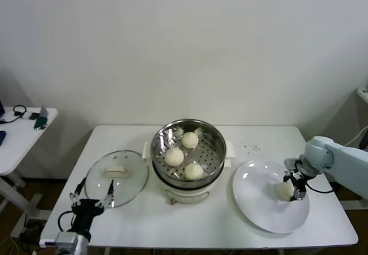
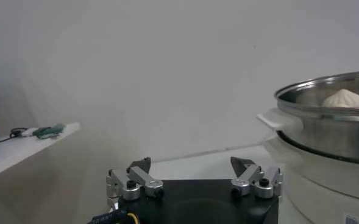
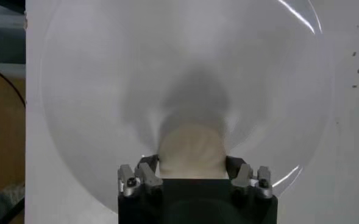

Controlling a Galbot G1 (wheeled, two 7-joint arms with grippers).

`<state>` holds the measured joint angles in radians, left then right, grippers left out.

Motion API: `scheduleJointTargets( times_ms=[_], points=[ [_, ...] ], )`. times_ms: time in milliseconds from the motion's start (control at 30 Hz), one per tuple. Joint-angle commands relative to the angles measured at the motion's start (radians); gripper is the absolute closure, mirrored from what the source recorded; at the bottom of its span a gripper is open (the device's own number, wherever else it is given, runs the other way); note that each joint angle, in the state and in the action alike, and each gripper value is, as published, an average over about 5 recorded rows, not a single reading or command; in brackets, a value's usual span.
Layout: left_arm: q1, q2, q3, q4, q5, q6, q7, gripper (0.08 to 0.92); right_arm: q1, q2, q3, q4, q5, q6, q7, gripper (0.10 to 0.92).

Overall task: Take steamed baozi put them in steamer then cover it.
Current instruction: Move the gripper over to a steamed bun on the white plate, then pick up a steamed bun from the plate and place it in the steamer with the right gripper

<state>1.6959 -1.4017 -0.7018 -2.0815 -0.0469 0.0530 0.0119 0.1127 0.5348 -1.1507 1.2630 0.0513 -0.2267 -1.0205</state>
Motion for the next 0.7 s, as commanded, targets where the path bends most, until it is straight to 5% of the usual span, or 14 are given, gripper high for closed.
scheduleJointTargets(
  times_ms=[33, 367, 700],
  points=[
    [-0.001, 0.001, 0.001, 0.0, -0.001, -0.001, 0.0, 0.177, 0.012, 0.003, -0.005, -0.006, 0.02, -0.001, -0.001, 0.322],
    [-0.001, 0.0, 0.001, -0.004, -0.015, -0.006, 0.001, 0.177, 0.281, 0.03, -0.213, 0.034, 0.199, -0.043, 0.011, 0.33],
    [-0.009, 0.002, 0.02, -0.009, -0.032, -0.019, 0.005, 0.177, 0.78, 0.243, -0.564, 0.034, 0.521, -0.074, 0.018, 0.33]
  ],
)
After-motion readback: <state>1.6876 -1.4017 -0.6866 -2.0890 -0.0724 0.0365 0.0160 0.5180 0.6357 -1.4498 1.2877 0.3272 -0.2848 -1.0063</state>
